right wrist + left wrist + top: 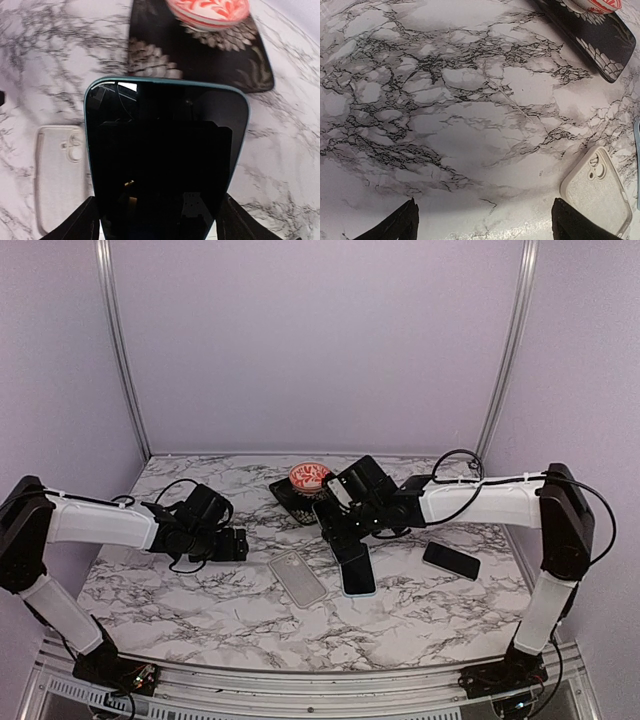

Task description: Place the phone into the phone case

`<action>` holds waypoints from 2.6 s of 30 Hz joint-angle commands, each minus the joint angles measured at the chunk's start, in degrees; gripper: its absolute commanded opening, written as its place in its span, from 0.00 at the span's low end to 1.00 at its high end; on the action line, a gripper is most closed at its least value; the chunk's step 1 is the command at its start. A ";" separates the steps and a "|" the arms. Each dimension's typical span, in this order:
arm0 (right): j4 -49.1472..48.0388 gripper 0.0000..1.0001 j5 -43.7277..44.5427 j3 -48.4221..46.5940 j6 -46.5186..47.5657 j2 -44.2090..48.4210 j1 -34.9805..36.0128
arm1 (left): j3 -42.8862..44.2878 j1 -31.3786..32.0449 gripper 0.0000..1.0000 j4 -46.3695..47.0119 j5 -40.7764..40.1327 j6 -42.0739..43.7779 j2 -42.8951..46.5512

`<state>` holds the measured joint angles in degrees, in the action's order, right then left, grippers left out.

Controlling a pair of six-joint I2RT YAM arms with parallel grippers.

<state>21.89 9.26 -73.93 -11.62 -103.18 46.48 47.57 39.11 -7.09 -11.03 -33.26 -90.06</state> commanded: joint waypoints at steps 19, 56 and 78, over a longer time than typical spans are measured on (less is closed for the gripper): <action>-4.11 0.41 -2.36 -7.86 -5.83 -9.74 15.54 | -3.92 0.16 0.93 0.14 -3.79 0.98 4.39; 5.49 0.38 2.89 -11.05 -10.36 -16.17 15.62 | -2.74 0.17 0.94 0.15 -3.54 1.99 1.96; 20.09 0.99 -5.48 -17.74 -9.41 -19.93 13.46 | -3.98 0.17 0.94 0.07 -2.80 1.44 2.60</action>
<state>38.81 6.55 -89.91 -21.39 -120.70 60.40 43.33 39.11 -7.01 -14.02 -31.81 -87.79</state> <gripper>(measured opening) 0.988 0.941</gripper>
